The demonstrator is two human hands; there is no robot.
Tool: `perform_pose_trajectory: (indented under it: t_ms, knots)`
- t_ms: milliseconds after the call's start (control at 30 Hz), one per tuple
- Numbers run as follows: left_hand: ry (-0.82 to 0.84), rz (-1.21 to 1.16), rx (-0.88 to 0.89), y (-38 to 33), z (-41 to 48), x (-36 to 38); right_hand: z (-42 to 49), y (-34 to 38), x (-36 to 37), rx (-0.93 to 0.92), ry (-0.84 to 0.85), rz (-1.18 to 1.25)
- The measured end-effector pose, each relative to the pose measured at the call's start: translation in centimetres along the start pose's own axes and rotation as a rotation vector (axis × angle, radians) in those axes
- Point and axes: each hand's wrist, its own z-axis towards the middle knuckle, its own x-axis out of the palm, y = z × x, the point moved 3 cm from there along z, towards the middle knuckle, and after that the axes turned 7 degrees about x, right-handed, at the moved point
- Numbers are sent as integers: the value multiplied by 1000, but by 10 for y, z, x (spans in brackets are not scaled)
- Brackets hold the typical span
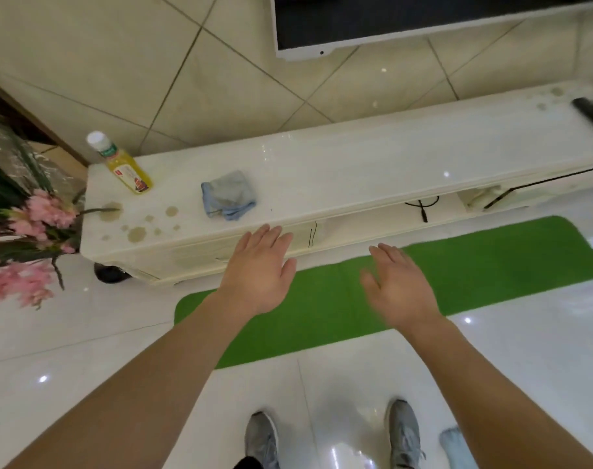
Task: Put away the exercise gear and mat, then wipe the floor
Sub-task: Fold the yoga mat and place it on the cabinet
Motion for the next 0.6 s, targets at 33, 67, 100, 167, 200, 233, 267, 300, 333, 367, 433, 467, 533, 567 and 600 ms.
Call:
perform_pose_trajectory:
  t_ms: [33,67,100,167,200,233,267,300,333,367,433,467,533,567,600]
  knots:
    - [9,5,17,4,-3,-7,-6,10,-3,8,-15,17]
    - [19,9,31,8,-6,-14,-11,17,-7,20,-26,32]
    - [25,14,47,10,-7,-20,-16,23,-12,33,-37,42]
    - [23,27,84,11,-6,-29,-24,28,-21,57,-51,40]
    - [20,34,101,10,-2,-33,-27,27,-25,70,-54,27]
    - [16,39,114,7,2,-36,-29,24,-29,83,-52,11]
    - [17,44,124,3,7,-38,-30,19,-32,100,-50,0]
    - [20,50,135,-1,12,-40,-29,14,-35,118,-47,-8]
    - [21,56,144,-5,17,-41,-29,8,-38,132,-49,-15]
    - [18,61,151,-10,22,-42,-28,3,-41,140,-57,-20]
    - [25,58,169,-19,30,-43,-28,-8,-48,171,-69,-15]
    - [26,58,178,-23,32,-43,-29,-12,-51,190,-72,-8]
    - [19,59,200,-25,37,-45,-32,-15,-55,210,-78,2]
    - [21,54,210,-25,38,-46,-34,-15,-56,224,-77,4]
    - [22,49,215,-24,39,-47,-34,-14,-56,239,-73,6]
